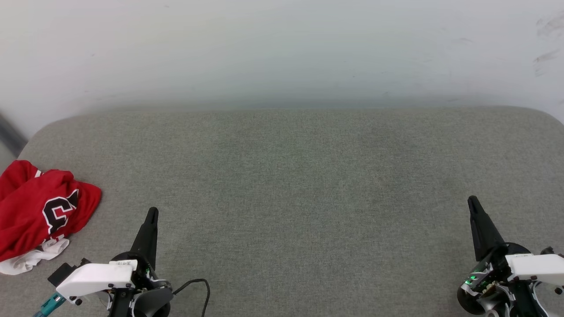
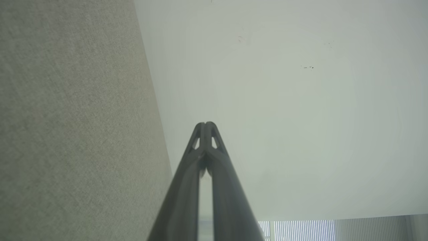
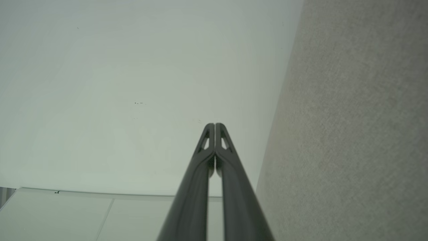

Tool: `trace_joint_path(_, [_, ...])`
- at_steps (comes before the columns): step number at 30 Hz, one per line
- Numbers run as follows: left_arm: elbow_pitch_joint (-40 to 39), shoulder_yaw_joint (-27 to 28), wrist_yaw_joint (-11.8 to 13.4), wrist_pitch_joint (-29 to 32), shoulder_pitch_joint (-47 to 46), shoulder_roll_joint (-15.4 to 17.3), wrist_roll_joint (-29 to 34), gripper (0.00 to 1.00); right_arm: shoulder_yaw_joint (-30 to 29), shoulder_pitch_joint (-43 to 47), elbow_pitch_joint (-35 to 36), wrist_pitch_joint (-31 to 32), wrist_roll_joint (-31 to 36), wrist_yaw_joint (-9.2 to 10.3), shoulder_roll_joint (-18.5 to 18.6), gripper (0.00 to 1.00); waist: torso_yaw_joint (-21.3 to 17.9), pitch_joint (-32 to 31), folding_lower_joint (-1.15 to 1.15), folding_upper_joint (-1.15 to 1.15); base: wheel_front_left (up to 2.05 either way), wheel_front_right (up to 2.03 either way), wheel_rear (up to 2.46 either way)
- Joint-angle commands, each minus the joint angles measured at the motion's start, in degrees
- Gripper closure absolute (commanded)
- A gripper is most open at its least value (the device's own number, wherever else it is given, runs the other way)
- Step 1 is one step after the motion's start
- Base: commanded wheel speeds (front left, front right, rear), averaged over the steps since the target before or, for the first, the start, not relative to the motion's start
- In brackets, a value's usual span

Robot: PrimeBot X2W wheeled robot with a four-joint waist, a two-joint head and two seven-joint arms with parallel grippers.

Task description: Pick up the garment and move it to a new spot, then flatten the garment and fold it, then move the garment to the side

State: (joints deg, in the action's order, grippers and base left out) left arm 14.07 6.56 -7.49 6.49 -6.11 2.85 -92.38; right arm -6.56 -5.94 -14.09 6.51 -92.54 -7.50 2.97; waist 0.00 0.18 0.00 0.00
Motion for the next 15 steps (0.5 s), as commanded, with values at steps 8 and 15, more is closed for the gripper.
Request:
trace_joint_path(8, [0.0, 0.1, -0.2, 0.3, -0.3, -0.1, -0.1, 1.0, 0.1, -0.7, -0.1, 0.0, 0.3, 0.02, -0.2, 1.0, 0.0, 0.0, 0.0, 0.0, 0.0, 0.0, 0.0])
trace_joint_path(15, [0.0, 0.1, -0.2, 0.3, -0.3, -0.1, -0.1, 1.0, 0.1, -0.7, -0.1, 0.0, 0.3, 0.02, -0.2, 1.0, 0.0, 0.0, 0.0, 0.0, 0.0, 0.0, 0.0])
